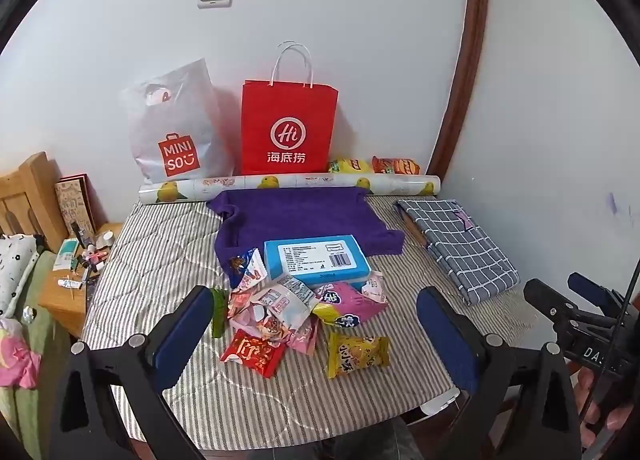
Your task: Organize snacks
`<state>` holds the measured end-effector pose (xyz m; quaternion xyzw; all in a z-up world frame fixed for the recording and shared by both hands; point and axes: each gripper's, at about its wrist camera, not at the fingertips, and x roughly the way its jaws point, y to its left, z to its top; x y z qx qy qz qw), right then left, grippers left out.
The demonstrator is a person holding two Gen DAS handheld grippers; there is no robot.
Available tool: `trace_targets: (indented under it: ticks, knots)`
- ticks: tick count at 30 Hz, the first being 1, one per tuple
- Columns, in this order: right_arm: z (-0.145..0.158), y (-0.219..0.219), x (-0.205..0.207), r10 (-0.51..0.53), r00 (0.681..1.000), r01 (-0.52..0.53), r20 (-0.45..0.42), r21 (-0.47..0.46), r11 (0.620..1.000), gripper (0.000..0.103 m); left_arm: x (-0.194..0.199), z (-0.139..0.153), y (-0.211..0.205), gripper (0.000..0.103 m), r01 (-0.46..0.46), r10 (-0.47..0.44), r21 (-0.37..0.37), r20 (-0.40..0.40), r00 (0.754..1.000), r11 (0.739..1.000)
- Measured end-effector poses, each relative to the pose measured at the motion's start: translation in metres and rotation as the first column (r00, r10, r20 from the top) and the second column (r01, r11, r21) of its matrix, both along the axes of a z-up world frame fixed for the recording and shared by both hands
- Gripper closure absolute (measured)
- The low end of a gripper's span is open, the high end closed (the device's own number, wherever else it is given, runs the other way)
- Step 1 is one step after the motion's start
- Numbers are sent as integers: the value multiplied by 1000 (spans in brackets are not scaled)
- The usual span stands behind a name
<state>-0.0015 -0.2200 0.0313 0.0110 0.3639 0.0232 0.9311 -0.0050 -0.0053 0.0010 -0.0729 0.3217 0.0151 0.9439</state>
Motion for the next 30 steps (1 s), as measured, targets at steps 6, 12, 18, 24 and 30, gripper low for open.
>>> trace_targets:
  ticks: [6, 12, 18, 24, 30]
  knots:
    - [-1, 0, 1, -3, 1000, 3, -6, -1, 1000, 1, 0, -1, -2, 1, 4, -4, -3, 2, 1000, 1000]
    - [-2, 2, -2, 0, 1000, 0, -2, 6, 1000, 1, 0, -2, -5, 1, 7, -7, 3, 4, 1000, 1000]
    - [-1, 1, -4, -1, 1000, 1, 5, 19, 1000, 1, 0, -3, -6, 1, 6, -6, 2, 4, 1000, 1000]
    - [0, -1, -6, -8, 1000, 8, 6, 29, 1000, 1, 0, -2, -7, 1, 7, -7, 3, 5, 1000, 1000]
    - [0, -1, -6, -9, 1000, 9, 7, 31, 999, 1, 1, -3, -9, 1, 9, -9, 1, 2, 1000, 1000]
